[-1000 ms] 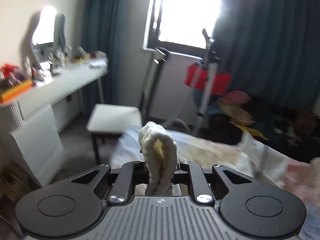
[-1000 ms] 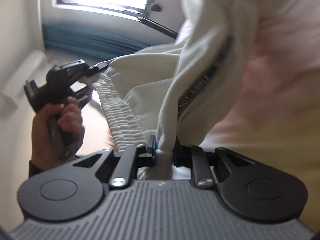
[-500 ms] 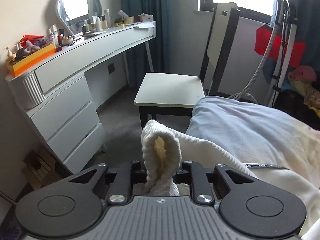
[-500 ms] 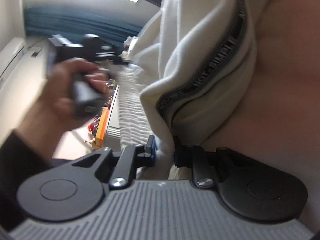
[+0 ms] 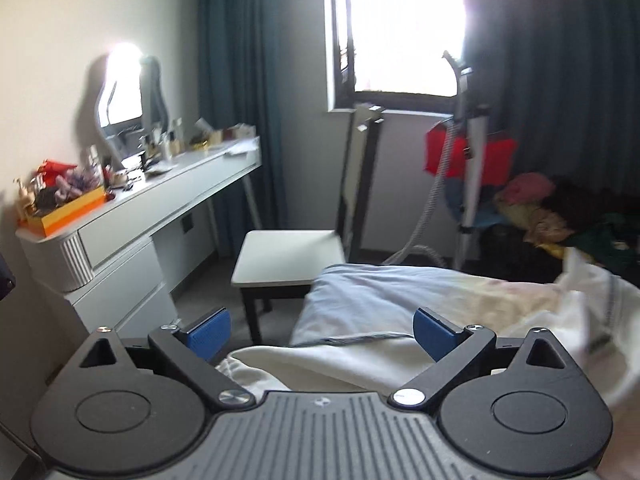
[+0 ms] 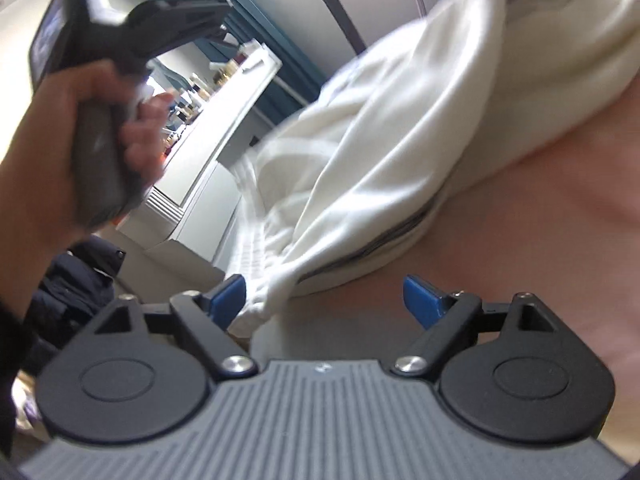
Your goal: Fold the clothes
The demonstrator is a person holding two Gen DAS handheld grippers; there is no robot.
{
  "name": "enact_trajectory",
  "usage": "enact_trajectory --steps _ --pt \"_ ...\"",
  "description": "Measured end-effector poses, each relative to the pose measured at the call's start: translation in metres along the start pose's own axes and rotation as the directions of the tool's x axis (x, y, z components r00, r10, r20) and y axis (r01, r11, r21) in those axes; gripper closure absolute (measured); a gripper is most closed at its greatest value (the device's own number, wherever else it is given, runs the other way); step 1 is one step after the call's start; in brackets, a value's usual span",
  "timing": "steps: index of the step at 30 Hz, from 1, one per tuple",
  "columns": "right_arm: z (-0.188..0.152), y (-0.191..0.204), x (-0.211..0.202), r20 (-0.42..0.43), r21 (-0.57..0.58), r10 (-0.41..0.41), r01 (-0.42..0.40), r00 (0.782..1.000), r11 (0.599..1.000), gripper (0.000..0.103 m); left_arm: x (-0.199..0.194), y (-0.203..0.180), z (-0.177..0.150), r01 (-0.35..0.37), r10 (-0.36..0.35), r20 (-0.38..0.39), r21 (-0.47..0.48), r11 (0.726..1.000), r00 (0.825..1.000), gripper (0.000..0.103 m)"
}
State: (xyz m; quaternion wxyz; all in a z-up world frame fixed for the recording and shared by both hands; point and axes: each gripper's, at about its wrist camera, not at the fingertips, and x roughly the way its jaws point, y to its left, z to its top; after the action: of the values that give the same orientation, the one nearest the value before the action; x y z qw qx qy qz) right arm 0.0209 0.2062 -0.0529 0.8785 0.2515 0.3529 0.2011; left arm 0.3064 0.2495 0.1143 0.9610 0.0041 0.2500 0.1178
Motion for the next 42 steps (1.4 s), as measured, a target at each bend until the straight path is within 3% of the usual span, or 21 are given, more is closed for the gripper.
enact_trajectory --steps 4,9,14,17,19,25,30,32,34,39,42 --pt "0.011 -0.016 -0.086 0.154 -0.098 -0.068 0.084 0.986 0.992 0.016 -0.080 -0.033 -0.041 0.085 -0.088 0.060 0.045 0.995 0.994 0.003" --pt "0.020 -0.051 -0.167 0.311 -0.171 -0.153 0.213 0.938 0.962 0.016 -0.166 -0.073 -0.101 0.174 -0.176 0.105 0.032 0.984 0.979 0.003" --pt "0.013 -0.080 -0.216 0.398 -0.216 -0.199 0.302 0.896 0.928 0.016 -0.226 -0.113 -0.151 0.211 -0.216 0.187 0.048 0.976 0.958 0.003" --pt "0.003 -0.097 -0.222 0.443 -0.211 -0.206 0.324 0.873 0.922 0.016 -0.259 -0.136 -0.179 0.232 -0.240 0.236 0.061 0.971 0.942 0.002" --pt "-0.003 -0.110 -0.221 0.457 -0.198 -0.226 0.346 0.860 0.917 0.016 -0.263 -0.143 -0.194 0.235 -0.241 0.249 0.055 0.970 0.938 0.002" --pt "-0.018 -0.139 -0.220 0.468 -0.228 -0.232 0.370 0.853 0.901 0.016 -0.260 -0.160 -0.233 0.198 -0.215 0.276 0.086 0.976 0.937 0.002" --pt "-0.031 -0.155 -0.209 0.456 -0.255 -0.230 0.374 0.860 0.891 0.016 -0.233 -0.151 -0.260 0.239 -0.245 0.200 0.052 0.970 0.949 0.002" --pt "-0.037 -0.154 -0.207 0.474 -0.279 -0.235 0.398 0.848 0.874 0.016 -0.222 -0.149 -0.264 0.219 -0.226 0.159 0.064 0.974 0.961 0.002" --pt "-0.039 -0.153 -0.205 0.473 -0.294 -0.223 0.392 0.852 0.872 0.016 -0.218 -0.148 -0.266 0.191 -0.199 0.154 0.066 0.979 0.968 0.002" --pt "-0.037 -0.152 -0.201 0.458 -0.308 -0.201 0.367 0.866 0.878 0.016 -0.217 -0.151 -0.262 0.204 -0.216 0.175 0.083 0.975 0.961 0.002" --pt "-0.040 -0.153 -0.200 0.463 -0.306 -0.208 0.376 0.862 0.875 0.016 -0.217 -0.156 -0.263 0.210 -0.226 0.172 0.104 0.972 0.959 0.002"
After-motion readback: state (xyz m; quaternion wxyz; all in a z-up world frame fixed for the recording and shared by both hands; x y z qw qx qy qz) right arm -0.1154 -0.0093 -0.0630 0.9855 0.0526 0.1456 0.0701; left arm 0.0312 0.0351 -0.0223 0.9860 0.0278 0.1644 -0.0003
